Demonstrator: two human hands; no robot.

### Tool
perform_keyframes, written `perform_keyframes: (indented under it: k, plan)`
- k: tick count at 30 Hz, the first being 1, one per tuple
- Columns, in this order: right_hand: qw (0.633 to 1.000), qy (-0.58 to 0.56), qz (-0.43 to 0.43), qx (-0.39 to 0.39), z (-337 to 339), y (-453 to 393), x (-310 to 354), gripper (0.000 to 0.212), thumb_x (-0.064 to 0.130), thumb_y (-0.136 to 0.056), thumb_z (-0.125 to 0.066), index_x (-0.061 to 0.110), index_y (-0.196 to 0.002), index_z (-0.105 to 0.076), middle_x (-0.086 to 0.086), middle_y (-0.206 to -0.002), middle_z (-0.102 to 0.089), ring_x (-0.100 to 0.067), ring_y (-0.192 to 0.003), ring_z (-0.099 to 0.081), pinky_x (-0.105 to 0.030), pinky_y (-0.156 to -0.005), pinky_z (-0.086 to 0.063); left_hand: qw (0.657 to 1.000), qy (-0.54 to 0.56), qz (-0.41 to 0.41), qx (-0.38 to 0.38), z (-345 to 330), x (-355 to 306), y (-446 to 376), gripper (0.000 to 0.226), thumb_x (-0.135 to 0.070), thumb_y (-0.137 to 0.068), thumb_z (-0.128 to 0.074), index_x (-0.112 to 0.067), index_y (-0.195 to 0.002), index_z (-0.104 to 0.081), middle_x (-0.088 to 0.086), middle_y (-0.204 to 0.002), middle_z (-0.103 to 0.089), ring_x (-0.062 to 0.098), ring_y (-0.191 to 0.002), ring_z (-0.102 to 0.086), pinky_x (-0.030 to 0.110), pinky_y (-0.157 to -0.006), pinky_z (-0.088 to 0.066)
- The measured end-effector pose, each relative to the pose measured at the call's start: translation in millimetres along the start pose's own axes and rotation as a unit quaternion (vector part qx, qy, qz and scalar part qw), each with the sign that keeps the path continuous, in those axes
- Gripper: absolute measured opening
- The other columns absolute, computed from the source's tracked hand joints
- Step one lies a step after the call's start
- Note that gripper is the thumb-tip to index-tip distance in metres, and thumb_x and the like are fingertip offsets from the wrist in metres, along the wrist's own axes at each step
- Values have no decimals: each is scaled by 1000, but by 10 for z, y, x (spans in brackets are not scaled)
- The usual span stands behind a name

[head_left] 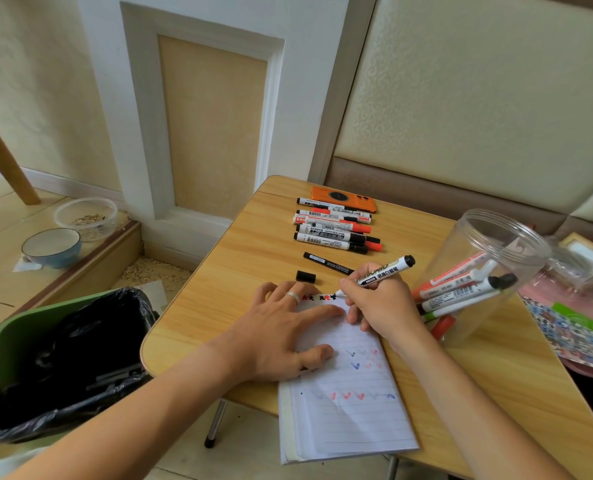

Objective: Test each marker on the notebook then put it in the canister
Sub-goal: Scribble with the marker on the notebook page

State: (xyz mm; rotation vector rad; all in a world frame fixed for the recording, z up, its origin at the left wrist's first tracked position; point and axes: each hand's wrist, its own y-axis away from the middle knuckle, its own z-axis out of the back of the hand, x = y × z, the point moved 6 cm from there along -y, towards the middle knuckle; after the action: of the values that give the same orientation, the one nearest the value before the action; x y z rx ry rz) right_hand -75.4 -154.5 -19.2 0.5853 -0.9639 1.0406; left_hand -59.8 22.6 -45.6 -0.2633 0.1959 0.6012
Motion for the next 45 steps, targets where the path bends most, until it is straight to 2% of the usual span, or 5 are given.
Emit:
perform_keyframes:
  k: [12,20,27,32,45]
  plan:
    - [1000,-4,-4,22,-22,27,11,8,16,-93,-70,10,-91,-66,-6,-63,-69,-19,-51,-64,-27,-43,-46,1000,0,-1,1,-12,6,-6,59,-73,-93,-31,-54,-148,-25,-2,-154,-28,16,-144,-19,43,-119,-8]
    - [991,-107,0,-75,-80,214,5,11,25,-96,-68,19,-88,-61,-6,-57,-68,-27,-48,-64,-31,-46,-47,998,52,14,-16,45,38,-45,54,-71,-89,-38,-51,-138,-41,-8,-145,-37,10,-137,-29,44,-116,-17]
    - [989,-111,14,-95,-147,297,-35,11,20,-96,-68,15,-87,-62,-6,-58,-68,-26,-53,-70,-29,-44,-49,973,108,102,-178,246,243,-216,13,-28,-96,-58,-25,-107,-65,-7,-112,-56,12,-89,-60,35,-75,-52]
    - [991,-101,21,-79,-159,332,6,13,22,-96,-69,14,-87,-63,-12,-57,-67,-17,-49,-66,-32,-44,-49,971,57,145,-182,218,350,-351,38,-26,-99,-58,-21,-136,-60,1,-126,-55,18,-112,-54,30,-88,-47]
    - [981,-182,48,-35,-150,310,63,17,33,-99,-68,19,-89,-67,-6,-81,-76,-22,-52,-61,-37,-54,-47,955,153,109,-230,283,329,-250,16,-14,-95,-66,-25,-107,-67,-7,-103,-60,15,-89,-59,41,-79,-52]
